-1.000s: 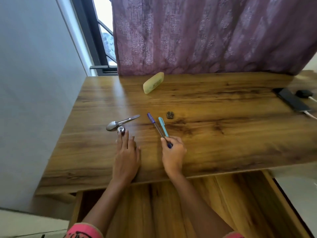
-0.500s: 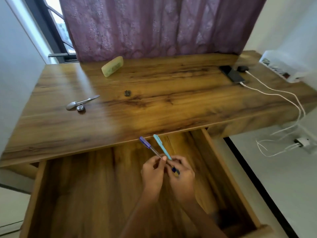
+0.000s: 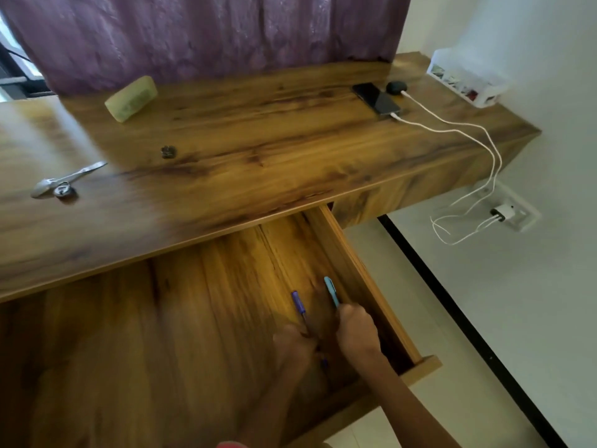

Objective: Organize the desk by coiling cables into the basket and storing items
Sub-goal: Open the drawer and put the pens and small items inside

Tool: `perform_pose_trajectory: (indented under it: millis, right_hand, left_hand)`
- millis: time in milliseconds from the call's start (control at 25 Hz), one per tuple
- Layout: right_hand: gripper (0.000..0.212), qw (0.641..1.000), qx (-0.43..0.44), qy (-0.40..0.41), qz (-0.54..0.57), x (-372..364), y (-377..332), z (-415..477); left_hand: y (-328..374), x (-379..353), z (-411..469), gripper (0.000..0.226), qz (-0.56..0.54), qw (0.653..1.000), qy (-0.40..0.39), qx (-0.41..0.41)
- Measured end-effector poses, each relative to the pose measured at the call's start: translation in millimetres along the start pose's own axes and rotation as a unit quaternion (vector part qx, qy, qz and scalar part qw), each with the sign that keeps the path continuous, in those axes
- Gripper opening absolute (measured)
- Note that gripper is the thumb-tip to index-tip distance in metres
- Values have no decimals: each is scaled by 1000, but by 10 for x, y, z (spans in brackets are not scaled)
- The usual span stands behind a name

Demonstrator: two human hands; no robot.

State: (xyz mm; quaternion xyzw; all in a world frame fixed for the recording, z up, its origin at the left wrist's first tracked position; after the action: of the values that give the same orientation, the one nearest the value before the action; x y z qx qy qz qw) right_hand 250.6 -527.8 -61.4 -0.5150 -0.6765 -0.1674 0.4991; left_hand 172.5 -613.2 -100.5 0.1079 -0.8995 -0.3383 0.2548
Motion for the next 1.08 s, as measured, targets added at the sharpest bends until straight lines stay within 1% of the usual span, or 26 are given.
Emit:
perform_pose_trajectory:
  millis: [80, 160, 240, 320, 440, 560, 600, 640, 720, 760, 840, 920, 1000, 1080]
  right_hand:
    - [24, 997, -4, -22, -71, 17, -8, 15]
    - [25, 993, 4, -30, -111, 20, -7, 45]
    - [26, 991, 15, -35, -128, -8, -4, 46]
    - [28, 990, 25, -28, -136, -22, -14, 10]
    - [27, 987, 65, 32, -142, 33, -110, -18]
    - [24, 980, 139, 103, -100, 124, -447, 18]
    - [20, 973, 173, 130, -83, 172, -644, 37]
    - [14, 963, 208, 159, -59, 224, -874, 62]
    - [4, 944, 260, 202, -13, 352, -1298, 114]
    - [2, 936, 285, 208, 5, 413, -1542, 152]
    - [12, 924, 325, 199, 20, 509, -2054, 273]
    - [23, 919, 350, 181, 16, 533, -2536, 462]
    - [29, 921, 354, 159, 20, 528, -2956, 721]
    - [40, 934, 332, 132, 21, 509, -3255, 1024]
  left_hand:
    - [9, -89, 47, 15, 33, 999, 12, 7]
    - [43, -148, 78, 14, 70, 997, 24, 10]
    - [72, -187, 80, 13, 90, 996, 22, 7]
    - [57, -202, 86, 11, 83, 996, 15, 4]
    - [59, -35, 43, 12, 72, 997, 25, -8]
    - [113, 355, 3, 16, 60, 996, 64, -34]
    - [152, 545, -40, 17, 55, 993, 93, -46]
    - [197, 772, -89, 16, 56, 987, 140, -58]
    - [303, 1227, -197, 15, 70, 963, 246, -83]
    - [336, 1487, -240, 15, 69, 949, 294, -93]
    - [365, 2027, -255, 18, 59, 921, 374, -95]
    - [373, 2591, -197, 18, 70, 895, 431, -90]
    - [340, 3109, -43, 17, 92, 878, 460, -93]
    - [285, 3515, 148, 25, 102, 870, 468, -113]
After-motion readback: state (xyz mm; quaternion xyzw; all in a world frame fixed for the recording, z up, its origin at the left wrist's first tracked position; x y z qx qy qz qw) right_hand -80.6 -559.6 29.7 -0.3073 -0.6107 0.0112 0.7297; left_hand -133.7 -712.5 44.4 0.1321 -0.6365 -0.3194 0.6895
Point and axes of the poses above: each hand's wrist, its own z-axis towards the middle knuckle, its own x-axis out of the back of the hand, y = z × x, the point moved 2 cm from there along z, towards the middle knuckle, and after that the axes turned 7 degrees about -y, right-handed, at the moved point
